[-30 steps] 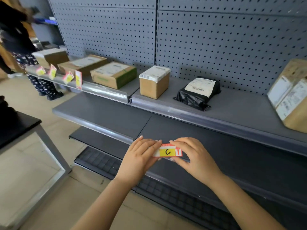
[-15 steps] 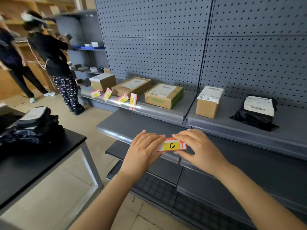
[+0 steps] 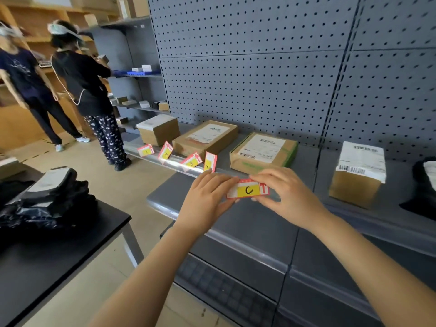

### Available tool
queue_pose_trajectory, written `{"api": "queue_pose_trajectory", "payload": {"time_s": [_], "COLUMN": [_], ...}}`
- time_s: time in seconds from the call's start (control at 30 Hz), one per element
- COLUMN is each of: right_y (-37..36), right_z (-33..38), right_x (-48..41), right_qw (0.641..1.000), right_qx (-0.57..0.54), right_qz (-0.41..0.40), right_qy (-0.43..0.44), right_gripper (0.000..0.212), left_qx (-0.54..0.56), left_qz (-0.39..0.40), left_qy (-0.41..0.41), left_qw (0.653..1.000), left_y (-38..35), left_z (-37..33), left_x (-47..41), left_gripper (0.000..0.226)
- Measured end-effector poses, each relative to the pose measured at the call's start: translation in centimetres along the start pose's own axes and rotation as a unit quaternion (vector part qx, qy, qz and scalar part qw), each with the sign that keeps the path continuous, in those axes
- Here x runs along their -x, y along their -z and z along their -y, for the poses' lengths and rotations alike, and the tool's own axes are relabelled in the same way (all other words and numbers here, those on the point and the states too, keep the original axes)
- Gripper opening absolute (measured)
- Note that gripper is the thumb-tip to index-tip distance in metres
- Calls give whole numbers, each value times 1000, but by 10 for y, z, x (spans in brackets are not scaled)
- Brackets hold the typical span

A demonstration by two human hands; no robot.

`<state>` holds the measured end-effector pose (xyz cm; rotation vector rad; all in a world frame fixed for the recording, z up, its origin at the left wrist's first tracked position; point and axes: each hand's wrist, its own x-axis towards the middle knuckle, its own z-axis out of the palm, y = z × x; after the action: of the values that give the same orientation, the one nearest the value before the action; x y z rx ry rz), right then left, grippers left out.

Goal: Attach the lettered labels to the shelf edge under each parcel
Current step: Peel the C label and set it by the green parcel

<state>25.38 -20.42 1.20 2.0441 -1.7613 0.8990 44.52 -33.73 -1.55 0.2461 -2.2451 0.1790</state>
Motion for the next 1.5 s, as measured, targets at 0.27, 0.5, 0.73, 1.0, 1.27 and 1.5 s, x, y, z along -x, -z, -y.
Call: {"api": "queue_pose_trajectory", "payload": {"time_s": [0.27, 0.5, 0.73, 1.0, 1.27, 1.5], "right_y": [-5, -4, -11, -32, -30, -28], "right_z": [-42, -51, -30, -5, 6, 10], "right_x": [-36, -31, -22, -16, -27, -39], "right_qw": [997, 989, 979, 961, 943, 938], "right_qx": [45, 72, 115, 229, 297, 321], "right_qz": [-28, -26, -40, 2, 19, 49], "right_qy": [-54, -125, -164, -157, -152, -122], "right_gripper": [46, 47, 46, 45, 46, 44], "left_qx": [7, 46, 117, 142, 194, 216], "left_qz": [-27, -7, 27, 39, 49, 76], "left_qy": [45, 8, -54, -123, -123, -100], "left_qw": [999, 999, 991, 981, 972, 968], "left_y": [-41, -77, -107, -123, -120, -112], "left_z": [51, 68, 89, 105, 108, 108], "left_x": [-22, -8, 6, 14, 13, 10], "left_gripper": [42, 40, 45, 51, 42, 46]}}
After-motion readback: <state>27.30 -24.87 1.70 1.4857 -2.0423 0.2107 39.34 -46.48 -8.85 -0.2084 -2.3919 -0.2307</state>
